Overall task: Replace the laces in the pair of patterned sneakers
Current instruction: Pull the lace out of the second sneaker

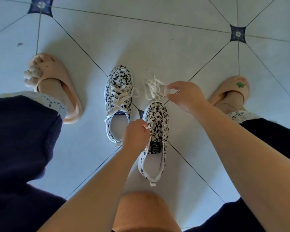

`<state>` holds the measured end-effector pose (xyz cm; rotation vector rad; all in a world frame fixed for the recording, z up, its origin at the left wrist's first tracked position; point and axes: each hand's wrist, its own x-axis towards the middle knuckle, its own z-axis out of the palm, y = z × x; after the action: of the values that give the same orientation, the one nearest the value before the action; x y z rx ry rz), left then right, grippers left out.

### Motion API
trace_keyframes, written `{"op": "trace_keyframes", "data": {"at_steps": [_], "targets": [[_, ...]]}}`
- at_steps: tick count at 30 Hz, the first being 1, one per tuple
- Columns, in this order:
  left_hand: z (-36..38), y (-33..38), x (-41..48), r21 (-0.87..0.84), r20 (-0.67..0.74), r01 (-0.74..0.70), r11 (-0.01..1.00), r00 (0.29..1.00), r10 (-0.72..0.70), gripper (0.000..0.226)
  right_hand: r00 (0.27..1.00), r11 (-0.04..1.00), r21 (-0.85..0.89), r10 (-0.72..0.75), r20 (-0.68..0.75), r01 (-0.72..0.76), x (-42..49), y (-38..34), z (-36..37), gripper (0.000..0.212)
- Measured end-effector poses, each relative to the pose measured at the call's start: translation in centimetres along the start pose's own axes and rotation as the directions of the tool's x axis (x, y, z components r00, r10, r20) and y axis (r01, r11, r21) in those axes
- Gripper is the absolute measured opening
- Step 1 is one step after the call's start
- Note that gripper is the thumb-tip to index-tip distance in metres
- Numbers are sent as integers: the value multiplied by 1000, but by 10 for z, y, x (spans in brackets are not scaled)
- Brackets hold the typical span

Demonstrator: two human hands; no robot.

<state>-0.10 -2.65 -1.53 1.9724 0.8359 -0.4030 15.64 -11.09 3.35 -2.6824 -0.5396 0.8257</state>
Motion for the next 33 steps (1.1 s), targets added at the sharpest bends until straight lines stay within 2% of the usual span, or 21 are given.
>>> {"op": "trace_keyframes", "data": {"at_steps": [4, 8, 12, 16, 21, 27, 30, 32, 33], "targets": [[-15, -1, 5, -57, -71, 32, 998, 997, -36, 18, 998, 1000, 3, -21, 62, 21, -15, -7, 3, 27], [-31, -4, 3, -54, -95, 16, 998, 995, -21, 18, 988, 999, 4, -46, 146, 46, -38, -17, 3, 27], [-51, 2, -5, 173, -22, -65, 983, 997, 69, 24, 979, 995, 2, -103, 178, 104, -65, -29, 3, 25], [-81, 21, -22, 386, 45, -154, 910, 988, 149, 20, 968, 981, -58, -171, 184, 184, -94, -41, -3, 24], [-126, 39, -51, 685, 145, -248, 685, 968, 206, 27, 956, 956, -136, -233, 179, 259, -120, -53, -11, 21], [-179, 73, -50, 798, 211, -257, 545, 966, 148, 31, 937, 929, -191, -277, 214, 318, -105, -66, -21, 17], [-193, 87, -37, 896, 278, -281, 344, 959, 57, 33, 911, 891, -267, -286, 298, 367, -81, -73, -24, 16], [-196, 93, -28, 921, 356, -350, 170, 934, -7, 36, 886, 851, -331, -281, 368, 407, -61, -77, -30, 18], [-198, 94, -24, 908, 402, -398, 128, 916, -6, 36, 871, 829, -355, -281, 404, 432, -52, -80, -34, 21]]}}
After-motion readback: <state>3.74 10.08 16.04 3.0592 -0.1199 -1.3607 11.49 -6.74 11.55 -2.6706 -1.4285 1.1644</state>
